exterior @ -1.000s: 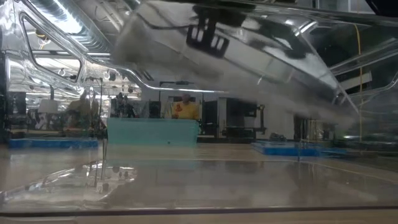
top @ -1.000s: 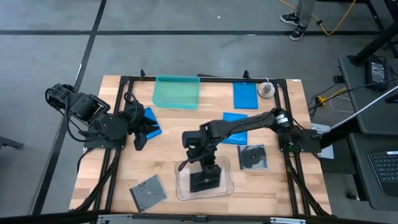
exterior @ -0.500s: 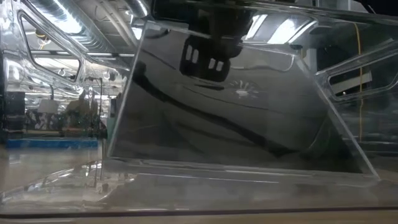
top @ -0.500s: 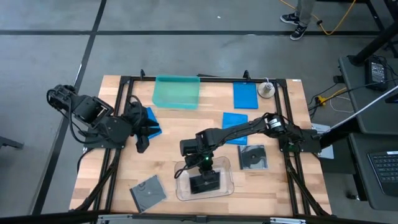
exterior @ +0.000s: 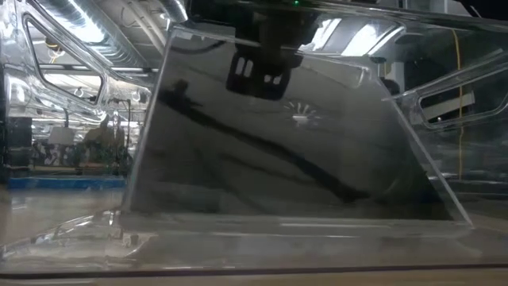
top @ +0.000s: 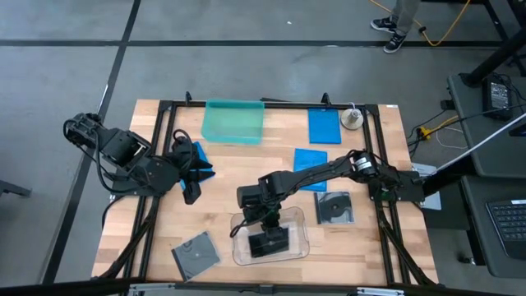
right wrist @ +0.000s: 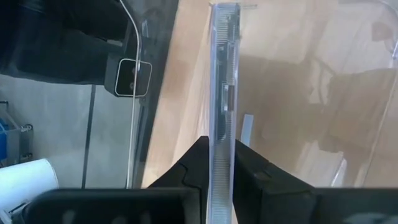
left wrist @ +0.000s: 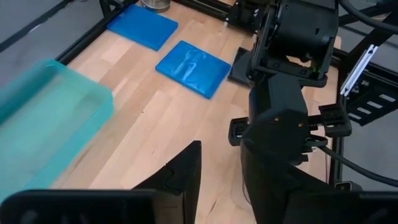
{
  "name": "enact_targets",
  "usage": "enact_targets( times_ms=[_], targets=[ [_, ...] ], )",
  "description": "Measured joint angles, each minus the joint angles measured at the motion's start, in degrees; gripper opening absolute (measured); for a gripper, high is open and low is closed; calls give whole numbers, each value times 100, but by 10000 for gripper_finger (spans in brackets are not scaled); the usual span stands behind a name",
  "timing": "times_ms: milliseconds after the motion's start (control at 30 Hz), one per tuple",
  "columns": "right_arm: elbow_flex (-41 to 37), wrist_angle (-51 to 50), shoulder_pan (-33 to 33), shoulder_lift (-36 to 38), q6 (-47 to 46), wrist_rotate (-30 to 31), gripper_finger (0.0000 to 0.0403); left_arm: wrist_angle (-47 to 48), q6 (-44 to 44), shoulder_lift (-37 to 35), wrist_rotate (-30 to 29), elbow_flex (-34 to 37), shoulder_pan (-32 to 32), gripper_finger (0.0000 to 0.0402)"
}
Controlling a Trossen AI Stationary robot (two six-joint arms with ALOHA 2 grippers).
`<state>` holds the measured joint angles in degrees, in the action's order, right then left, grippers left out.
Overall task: Pick & place jewel cases by type
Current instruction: Put the top black CD case into the transparent bin
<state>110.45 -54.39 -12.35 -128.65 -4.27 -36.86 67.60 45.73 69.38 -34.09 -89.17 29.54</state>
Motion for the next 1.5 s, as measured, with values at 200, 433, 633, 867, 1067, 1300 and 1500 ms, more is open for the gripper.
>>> enact_targets(
  times_ms=[200, 433, 633, 867, 1067, 1300, 1500],
  targets=[
    [0, -2, -112, -4, 2, 13, 55, -19, 1, 0, -18, 0, 0, 104],
    [0, -3, -128, -4, -2, 6, 57, -55, 18, 0, -320, 0, 0, 105],
    [0, -4, -130, -4, -4, -13, 57, -55, 86, 0, -527, 0, 0, 105],
    [0, -19, -130, -4, -131, -24, 58, -57, 101, 0, -536, 0, 48, 104],
    [0, -45, -130, -4, -133, -6, 58, -57, 103, 0, -538, 0, 48, 106],
    [0, -196, -132, -4, -129, 217, 65, -57, 103, 0, -536, 0, 48, 104],
    [0, -336, -139, -4, -129, 336, 110, -55, 103, 0, -546, 0, 48, 106]
  ],
)
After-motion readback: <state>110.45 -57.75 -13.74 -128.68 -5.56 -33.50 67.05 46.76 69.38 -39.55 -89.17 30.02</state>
